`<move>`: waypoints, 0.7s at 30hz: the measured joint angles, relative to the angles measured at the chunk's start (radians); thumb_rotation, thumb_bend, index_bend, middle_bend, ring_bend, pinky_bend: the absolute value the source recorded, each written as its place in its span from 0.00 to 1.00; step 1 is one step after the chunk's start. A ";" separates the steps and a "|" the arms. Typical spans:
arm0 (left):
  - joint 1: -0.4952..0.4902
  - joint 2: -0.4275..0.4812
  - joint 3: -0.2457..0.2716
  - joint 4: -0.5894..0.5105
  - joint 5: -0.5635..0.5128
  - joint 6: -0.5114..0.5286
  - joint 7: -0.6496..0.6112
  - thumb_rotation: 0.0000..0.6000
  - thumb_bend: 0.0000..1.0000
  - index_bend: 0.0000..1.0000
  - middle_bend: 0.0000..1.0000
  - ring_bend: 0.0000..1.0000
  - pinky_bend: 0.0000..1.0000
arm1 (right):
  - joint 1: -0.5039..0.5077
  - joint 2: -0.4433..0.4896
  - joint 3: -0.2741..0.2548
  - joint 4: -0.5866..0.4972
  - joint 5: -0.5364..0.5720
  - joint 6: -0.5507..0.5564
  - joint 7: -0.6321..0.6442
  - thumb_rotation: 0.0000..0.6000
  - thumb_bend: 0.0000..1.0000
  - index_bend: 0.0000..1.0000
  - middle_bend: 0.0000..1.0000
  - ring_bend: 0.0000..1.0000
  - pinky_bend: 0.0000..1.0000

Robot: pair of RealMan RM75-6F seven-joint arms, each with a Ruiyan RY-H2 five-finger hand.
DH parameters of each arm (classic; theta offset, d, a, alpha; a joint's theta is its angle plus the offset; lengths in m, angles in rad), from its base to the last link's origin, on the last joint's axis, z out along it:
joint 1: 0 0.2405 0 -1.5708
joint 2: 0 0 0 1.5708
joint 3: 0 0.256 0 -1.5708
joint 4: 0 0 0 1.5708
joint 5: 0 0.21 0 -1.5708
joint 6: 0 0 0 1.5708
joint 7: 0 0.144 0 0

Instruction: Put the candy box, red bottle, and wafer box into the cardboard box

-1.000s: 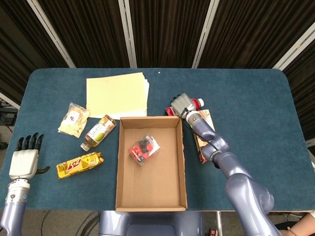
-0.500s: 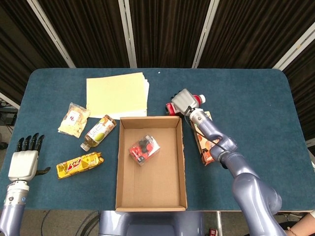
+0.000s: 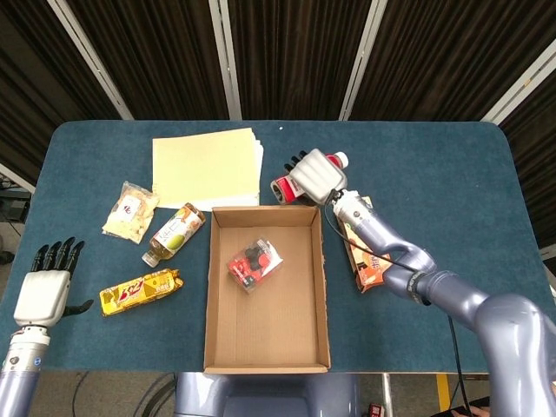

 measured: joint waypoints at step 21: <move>0.028 0.077 0.055 -0.045 0.173 0.044 -0.139 0.89 0.00 0.00 0.00 0.00 0.00 | -0.163 0.342 0.004 -1.064 0.360 0.439 -0.817 1.00 0.24 0.72 0.50 0.57 0.75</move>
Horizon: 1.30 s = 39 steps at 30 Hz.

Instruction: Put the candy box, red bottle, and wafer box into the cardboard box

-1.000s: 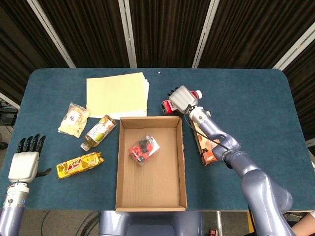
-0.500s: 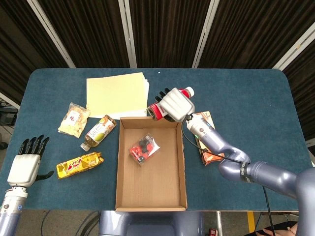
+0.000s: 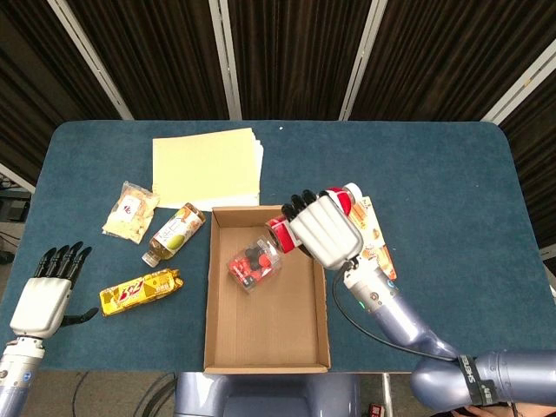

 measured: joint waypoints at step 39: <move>0.045 0.028 -0.016 0.018 0.009 0.050 -0.082 0.89 0.00 0.00 0.00 0.00 0.00 | 0.039 -0.145 -0.035 -0.066 0.150 0.038 -0.142 1.00 0.00 0.00 0.00 0.00 0.20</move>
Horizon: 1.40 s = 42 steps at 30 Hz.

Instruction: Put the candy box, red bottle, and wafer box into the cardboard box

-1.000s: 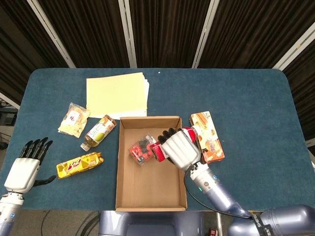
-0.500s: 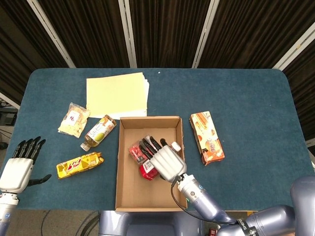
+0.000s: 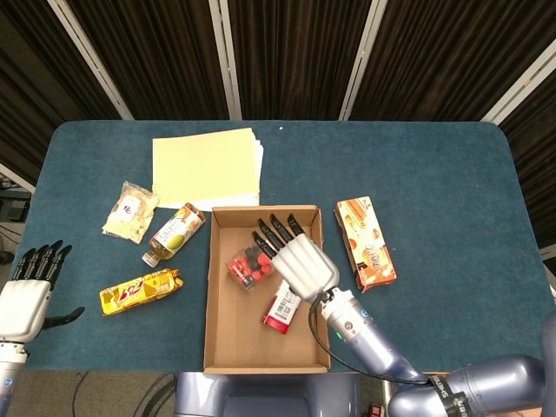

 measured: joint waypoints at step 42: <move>-0.081 -0.139 -0.054 0.061 -0.185 -0.155 0.265 0.90 0.00 0.00 0.00 0.00 0.00 | -0.024 -0.143 0.100 1.112 -0.159 -0.522 1.024 1.00 0.00 0.00 0.00 0.00 0.00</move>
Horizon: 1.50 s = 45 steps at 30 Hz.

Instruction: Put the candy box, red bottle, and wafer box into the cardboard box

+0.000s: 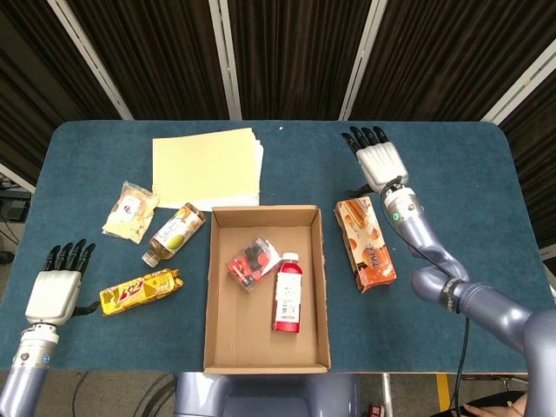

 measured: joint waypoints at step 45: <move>-0.025 -0.033 0.001 0.030 -0.069 -0.026 0.044 0.89 0.00 0.00 0.00 0.00 0.00 | 0.060 -0.308 -0.008 0.447 -0.085 -0.141 0.149 1.00 0.00 0.00 0.00 0.00 0.00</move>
